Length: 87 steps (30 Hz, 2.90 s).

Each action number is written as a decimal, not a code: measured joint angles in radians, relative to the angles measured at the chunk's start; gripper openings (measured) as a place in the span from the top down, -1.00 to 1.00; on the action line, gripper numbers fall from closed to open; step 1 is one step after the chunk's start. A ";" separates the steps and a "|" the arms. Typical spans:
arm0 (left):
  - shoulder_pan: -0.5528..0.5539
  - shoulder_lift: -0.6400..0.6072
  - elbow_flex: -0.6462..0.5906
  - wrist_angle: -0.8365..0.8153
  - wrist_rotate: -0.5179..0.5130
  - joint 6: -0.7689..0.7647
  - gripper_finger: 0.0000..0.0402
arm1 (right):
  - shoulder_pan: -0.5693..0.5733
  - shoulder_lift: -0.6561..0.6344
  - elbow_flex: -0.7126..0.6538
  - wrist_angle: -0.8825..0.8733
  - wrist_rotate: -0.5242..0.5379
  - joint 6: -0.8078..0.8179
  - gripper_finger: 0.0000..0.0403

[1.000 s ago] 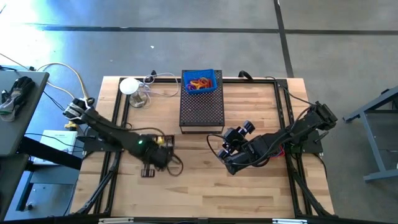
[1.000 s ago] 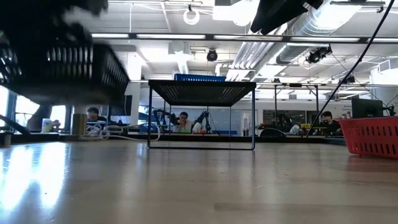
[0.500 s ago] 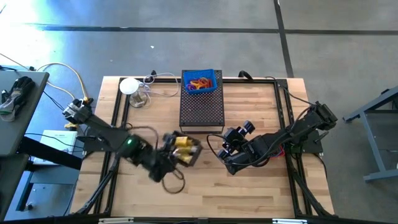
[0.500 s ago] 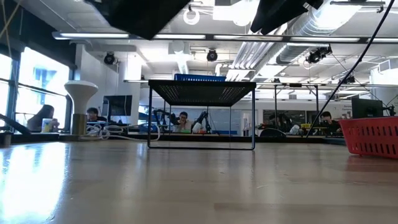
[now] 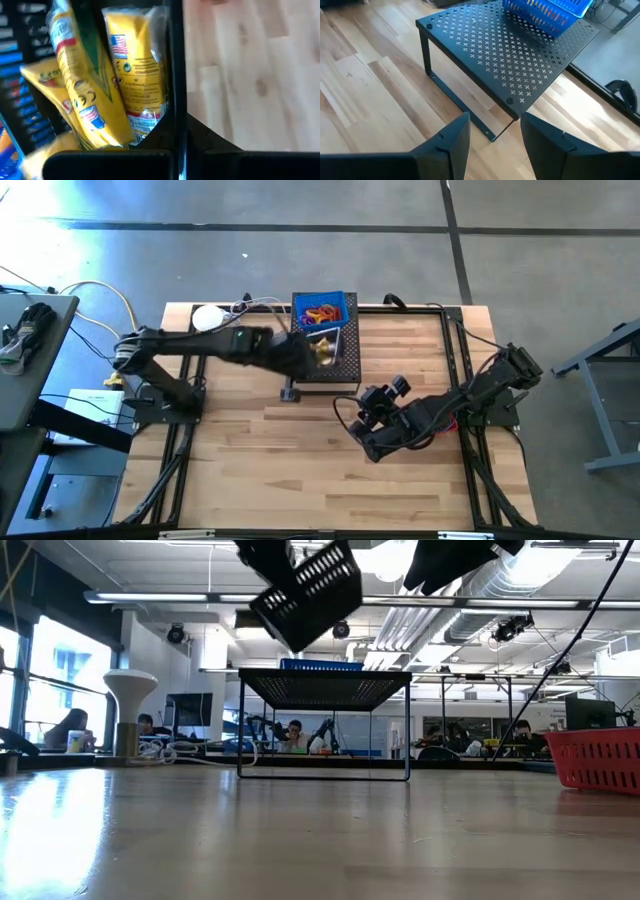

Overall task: Pick & Place Office Desk Supplies
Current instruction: Put the black bin on the shelf, then put the yellow crayon box into the black bin on the shelf

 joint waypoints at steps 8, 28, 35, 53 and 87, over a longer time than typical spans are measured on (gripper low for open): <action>0.033 0.128 0.067 -0.052 0.033 0.105 1.00 | 0.036 0.000 0.000 -0.005 -0.005 0.036 0.19; 0.129 0.209 0.146 -0.152 -0.060 -0.007 0.96 | 0.045 0.000 0.000 0.000 0.001 0.025 0.19; 0.123 0.209 0.146 -0.154 -0.065 -0.025 0.82 | 0.045 0.000 0.000 0.000 0.001 0.025 0.19; -0.014 0.125 0.146 -0.126 -0.202 0.116 0.58 | 0.045 0.000 0.000 -0.011 -0.013 0.024 0.19; 0.074 -0.055 0.117 -0.739 -0.076 -0.594 0.36 | 0.065 0.000 0.000 -0.011 -0.032 0.025 0.19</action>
